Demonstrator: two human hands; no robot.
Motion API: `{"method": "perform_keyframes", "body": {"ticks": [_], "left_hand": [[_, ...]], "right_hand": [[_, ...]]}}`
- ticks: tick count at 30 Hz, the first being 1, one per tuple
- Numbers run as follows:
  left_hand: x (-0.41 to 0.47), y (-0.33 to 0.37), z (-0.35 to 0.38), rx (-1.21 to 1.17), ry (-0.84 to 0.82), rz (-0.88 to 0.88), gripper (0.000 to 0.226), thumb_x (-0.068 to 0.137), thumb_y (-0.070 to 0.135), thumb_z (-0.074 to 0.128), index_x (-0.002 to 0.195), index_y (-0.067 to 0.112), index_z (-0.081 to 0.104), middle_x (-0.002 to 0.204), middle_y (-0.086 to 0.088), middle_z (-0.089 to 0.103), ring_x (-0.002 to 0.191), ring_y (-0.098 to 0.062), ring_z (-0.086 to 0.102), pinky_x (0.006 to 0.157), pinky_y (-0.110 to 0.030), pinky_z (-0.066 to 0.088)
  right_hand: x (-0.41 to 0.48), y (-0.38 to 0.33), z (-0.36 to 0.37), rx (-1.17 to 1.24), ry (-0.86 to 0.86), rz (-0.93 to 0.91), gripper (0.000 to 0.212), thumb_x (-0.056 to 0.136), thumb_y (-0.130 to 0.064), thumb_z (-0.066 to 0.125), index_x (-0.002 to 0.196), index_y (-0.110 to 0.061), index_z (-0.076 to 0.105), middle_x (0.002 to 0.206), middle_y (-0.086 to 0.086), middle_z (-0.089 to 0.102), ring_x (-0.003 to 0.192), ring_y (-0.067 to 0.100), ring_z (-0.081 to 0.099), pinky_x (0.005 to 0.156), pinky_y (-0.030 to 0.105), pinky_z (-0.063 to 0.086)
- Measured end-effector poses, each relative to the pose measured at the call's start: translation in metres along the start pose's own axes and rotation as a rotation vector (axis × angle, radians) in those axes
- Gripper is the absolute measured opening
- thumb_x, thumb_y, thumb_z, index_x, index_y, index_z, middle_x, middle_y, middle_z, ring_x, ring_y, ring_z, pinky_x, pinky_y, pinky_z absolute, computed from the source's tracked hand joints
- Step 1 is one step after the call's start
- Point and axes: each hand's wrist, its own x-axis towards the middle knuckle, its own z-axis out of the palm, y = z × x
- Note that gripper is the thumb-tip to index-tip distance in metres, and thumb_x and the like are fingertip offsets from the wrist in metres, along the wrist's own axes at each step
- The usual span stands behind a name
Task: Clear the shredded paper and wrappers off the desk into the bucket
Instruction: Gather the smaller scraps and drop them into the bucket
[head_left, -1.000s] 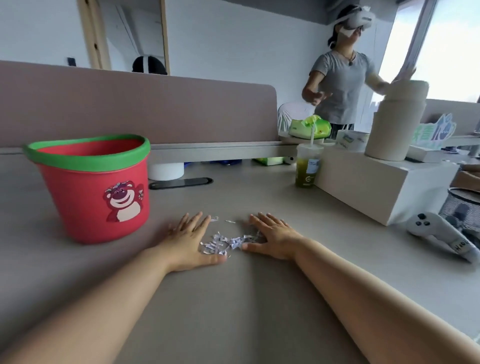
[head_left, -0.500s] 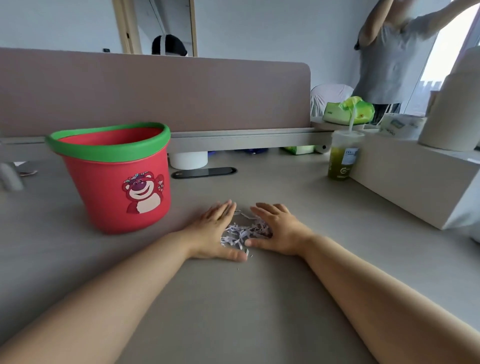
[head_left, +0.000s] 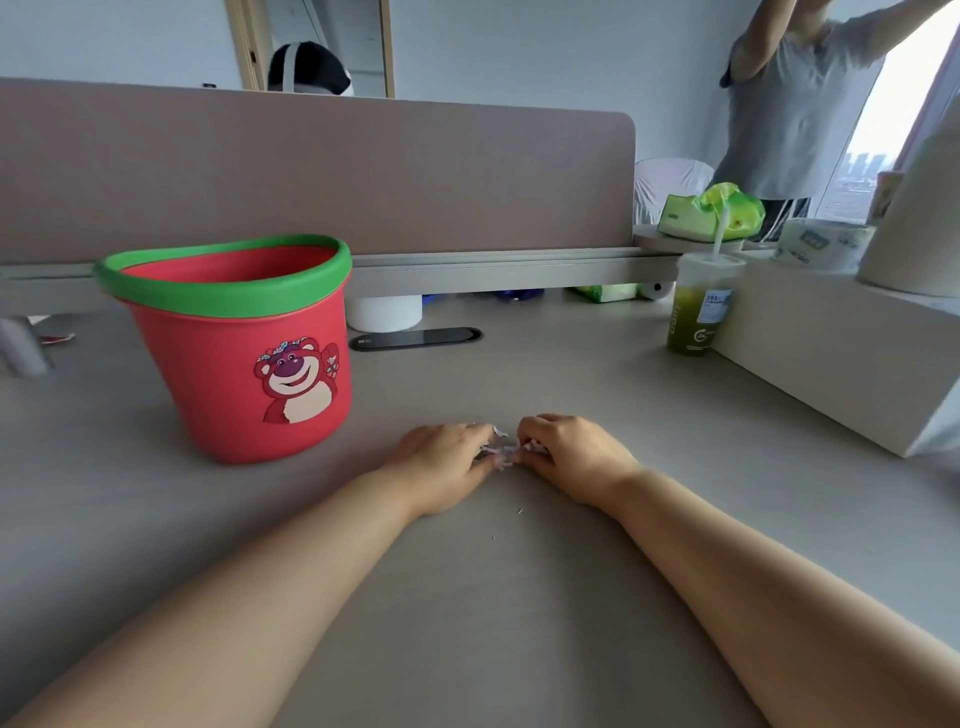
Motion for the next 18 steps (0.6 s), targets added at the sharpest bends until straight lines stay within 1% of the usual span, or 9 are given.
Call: {"method": "perform_keyframes", "body": {"ticks": [2,4,7,10,12,13,15,16,18], "left_hand": [[-0.001,0.002,-0.001,0.027,-0.005,-0.004,0.031,0.093,0.04,0.041,0.111,0.018,0.054,0.119,-0.008,0.063,0.109,-0.032,0.056,0.079,-0.033,0.043],[-0.003,0.004,-0.002,0.027,-0.013,-0.004,0.033,0.094,0.039,0.038,0.097,0.012,0.057,0.107,-0.016,0.066,0.099,-0.035,0.058,0.072,-0.033,0.041],[-0.006,0.003,-0.007,-0.096,0.036,-0.046,0.038,0.096,0.034,0.036,0.078,0.007,0.055,0.087,-0.024,0.065,0.083,-0.038,0.058,0.062,-0.033,0.033],[-0.007,-0.005,-0.023,-0.183,0.171,-0.137,0.046,0.096,0.032,0.037,0.054,0.013,0.033,0.063,-0.021,0.057,0.067,-0.039,0.052,0.057,-0.034,0.026],[-0.008,-0.01,-0.042,-0.187,0.305,-0.168,0.049,0.096,0.028,0.038,0.051,0.015,0.023,0.055,-0.023,0.048,0.059,-0.039,0.046,0.054,-0.034,0.019],[-0.01,-0.012,-0.054,-0.178,0.374,-0.166,0.048,0.096,0.027,0.038,0.051,0.015,0.024,0.057,-0.027,0.05,0.057,-0.039,0.045,0.054,-0.033,0.019],[-0.014,-0.017,-0.077,-0.133,0.507,-0.137,0.044,0.095,0.028,0.037,0.054,0.012,0.036,0.059,-0.031,0.055,0.054,-0.04,0.047,0.054,-0.033,0.024],[-0.016,-0.018,-0.088,-0.105,0.561,-0.112,0.042,0.092,0.029,0.036,0.056,0.01,0.041,0.057,-0.031,0.055,0.052,-0.041,0.049,0.053,-0.034,0.025],[-0.019,-0.021,-0.11,-0.066,0.649,-0.05,0.037,0.089,0.028,0.036,0.056,0.011,0.04,0.053,-0.029,0.054,0.049,-0.042,0.049,0.049,-0.036,0.028]], "right_hand": [[0.0,-0.002,0.0,0.02,-0.004,0.012,0.026,0.09,-0.033,0.05,0.094,-0.009,0.057,0.099,0.015,0.064,0.092,0.033,0.058,0.065,0.03,0.036],[0.001,-0.003,0.0,0.061,-0.006,0.053,0.026,0.09,-0.033,0.05,0.091,-0.008,0.057,0.097,0.017,0.066,0.09,0.033,0.059,0.066,0.032,0.039],[0.004,-0.007,-0.003,0.206,0.013,0.151,0.021,0.09,-0.027,0.053,0.085,-0.007,0.058,0.081,0.017,0.063,0.074,0.031,0.058,0.063,0.032,0.042],[0.015,-0.016,-0.011,0.347,0.09,0.17,0.022,0.09,-0.026,0.054,0.072,-0.013,0.052,0.066,0.008,0.056,0.061,0.025,0.048,0.06,0.029,0.038],[0.03,-0.028,-0.018,0.409,0.163,0.13,0.023,0.09,-0.025,0.054,0.07,-0.015,0.05,0.057,0.0,0.053,0.053,0.015,0.047,0.055,0.025,0.036],[0.039,-0.036,-0.023,0.43,0.199,0.103,0.023,0.09,-0.024,0.053,0.069,-0.014,0.05,0.055,-0.004,0.051,0.049,0.007,0.046,0.052,0.02,0.035],[0.057,-0.055,-0.033,0.469,0.265,0.049,0.025,0.09,-0.021,0.052,0.067,-0.013,0.049,0.052,-0.008,0.048,0.043,0.003,0.046,0.047,0.01,0.034],[0.067,-0.064,-0.039,0.494,0.299,0.023,0.027,0.091,-0.02,0.052,0.065,-0.013,0.047,0.051,-0.008,0.046,0.043,0.0,0.047,0.047,0.008,0.034],[0.088,-0.082,-0.053,0.541,0.359,-0.024,0.031,0.091,-0.022,0.05,0.061,-0.019,0.044,0.051,-0.008,0.046,0.043,-0.005,0.047,0.047,0.007,0.035]]}}
